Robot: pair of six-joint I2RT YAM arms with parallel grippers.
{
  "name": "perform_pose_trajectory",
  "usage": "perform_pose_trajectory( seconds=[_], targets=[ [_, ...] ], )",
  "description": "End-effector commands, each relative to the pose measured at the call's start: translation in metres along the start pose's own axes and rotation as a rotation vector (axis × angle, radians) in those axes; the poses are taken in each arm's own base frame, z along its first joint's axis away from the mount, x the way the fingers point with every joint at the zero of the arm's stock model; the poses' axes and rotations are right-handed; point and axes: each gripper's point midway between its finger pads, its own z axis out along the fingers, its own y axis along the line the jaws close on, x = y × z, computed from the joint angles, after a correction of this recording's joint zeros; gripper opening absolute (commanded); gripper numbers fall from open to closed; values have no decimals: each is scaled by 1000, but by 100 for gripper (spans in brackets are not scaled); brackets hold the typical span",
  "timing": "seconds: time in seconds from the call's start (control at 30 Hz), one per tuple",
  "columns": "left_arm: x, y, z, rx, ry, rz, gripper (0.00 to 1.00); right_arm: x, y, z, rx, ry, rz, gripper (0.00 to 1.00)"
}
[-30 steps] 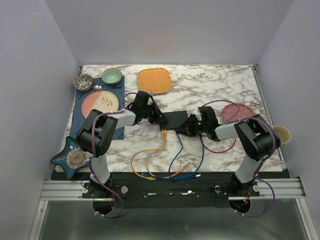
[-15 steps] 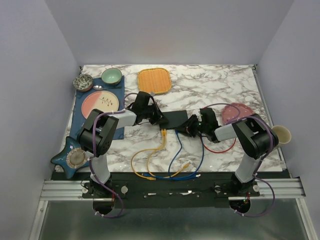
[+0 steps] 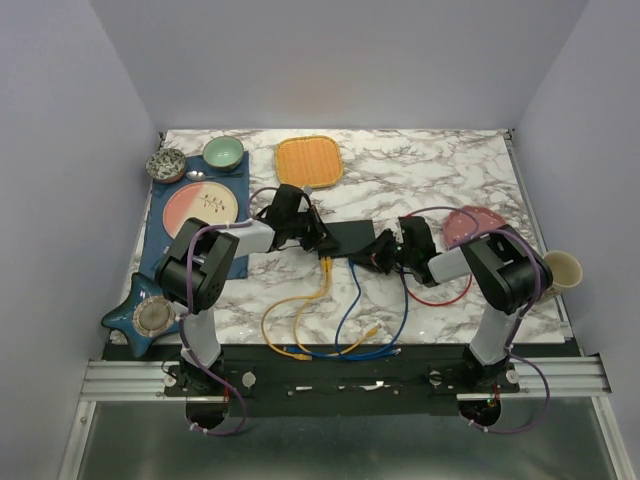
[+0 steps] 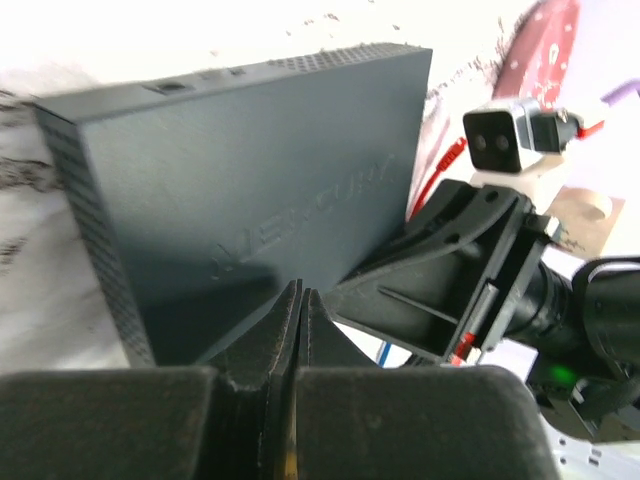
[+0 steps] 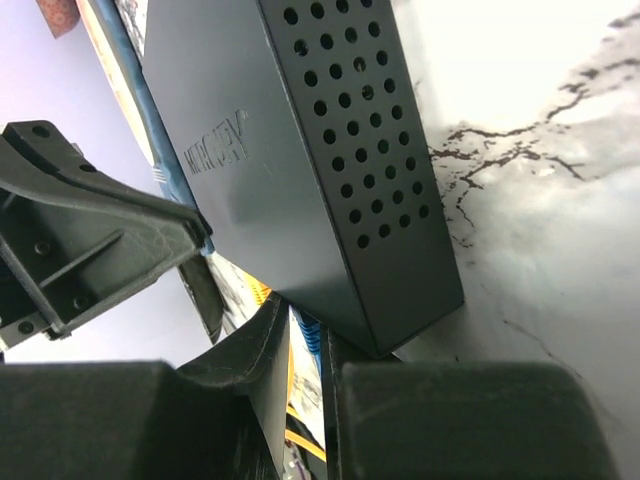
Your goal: Pull the plug from the switch port
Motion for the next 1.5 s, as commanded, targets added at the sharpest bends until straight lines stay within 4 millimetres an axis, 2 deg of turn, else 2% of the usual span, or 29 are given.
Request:
perform_pose_trajectory(
  seconds=[0.0,0.17,0.5,0.7,0.93,1.2,1.3,1.4,1.47],
  targets=[
    [22,-13,2,65,100,25,2,6,-19,4,30,16,-25,1],
    [34,-5,10,57,153,5,1,13,-26,7,39,63,-56,1],
    [34,7,28,50,166,-108,0,29,-39,5,59,158,-99,1],
    [20,1,26,46,108,-105,0,33,-43,1,78,190,-140,1],
    [0,-8,21,57,56,-104,0,49,-50,-4,102,277,-169,1],
    [-20,-23,14,82,14,-84,0,61,-63,-19,154,324,-209,1],
    [-16,-29,7,90,26,-49,0,60,-63,-19,161,319,-210,1],
    [1,-25,-1,70,65,-3,0,58,-63,-18,165,315,-206,1],
    [20,-17,-5,36,105,15,0,57,-63,-16,167,311,-206,0]
  ],
)
